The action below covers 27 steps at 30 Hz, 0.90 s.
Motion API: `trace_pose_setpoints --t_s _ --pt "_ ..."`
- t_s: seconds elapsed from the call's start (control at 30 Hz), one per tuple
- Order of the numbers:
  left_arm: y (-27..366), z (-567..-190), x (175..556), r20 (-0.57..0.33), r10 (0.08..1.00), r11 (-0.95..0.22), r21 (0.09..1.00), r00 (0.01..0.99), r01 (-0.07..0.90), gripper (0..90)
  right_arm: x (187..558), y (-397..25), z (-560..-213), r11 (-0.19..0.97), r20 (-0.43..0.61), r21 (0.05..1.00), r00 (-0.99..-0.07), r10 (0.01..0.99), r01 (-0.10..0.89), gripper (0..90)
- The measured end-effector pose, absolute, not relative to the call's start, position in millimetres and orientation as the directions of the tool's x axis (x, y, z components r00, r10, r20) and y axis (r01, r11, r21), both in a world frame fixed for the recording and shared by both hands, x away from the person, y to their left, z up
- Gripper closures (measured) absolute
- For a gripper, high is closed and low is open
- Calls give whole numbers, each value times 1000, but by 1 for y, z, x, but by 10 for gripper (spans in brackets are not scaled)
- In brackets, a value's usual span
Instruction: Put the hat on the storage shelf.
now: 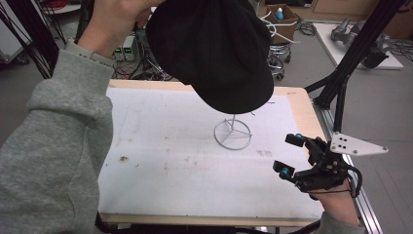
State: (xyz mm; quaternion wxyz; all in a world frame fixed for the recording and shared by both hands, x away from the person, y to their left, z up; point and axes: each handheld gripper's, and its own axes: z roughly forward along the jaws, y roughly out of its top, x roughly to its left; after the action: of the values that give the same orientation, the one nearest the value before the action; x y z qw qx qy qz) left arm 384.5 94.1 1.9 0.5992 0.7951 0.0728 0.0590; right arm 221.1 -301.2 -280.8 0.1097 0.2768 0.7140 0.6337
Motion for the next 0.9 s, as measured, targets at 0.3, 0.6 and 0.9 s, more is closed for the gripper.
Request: trace_pose_setpoints --t_s 0.3,0.6,0.9 --pt "100 -18 385 -7 190 -291 955 982 63 692 220 -298 -280 56 186 965 -823 537 254 25" --pt "102 -46 391 -9 202 -329 941 979 76 688 221 -295 -281 66 188 963 -825 533 262 25" --pt "101 -69 395 -16 213 -366 926 977 95 684 221 -293 -281 73 185 962 -827 530 262 25"
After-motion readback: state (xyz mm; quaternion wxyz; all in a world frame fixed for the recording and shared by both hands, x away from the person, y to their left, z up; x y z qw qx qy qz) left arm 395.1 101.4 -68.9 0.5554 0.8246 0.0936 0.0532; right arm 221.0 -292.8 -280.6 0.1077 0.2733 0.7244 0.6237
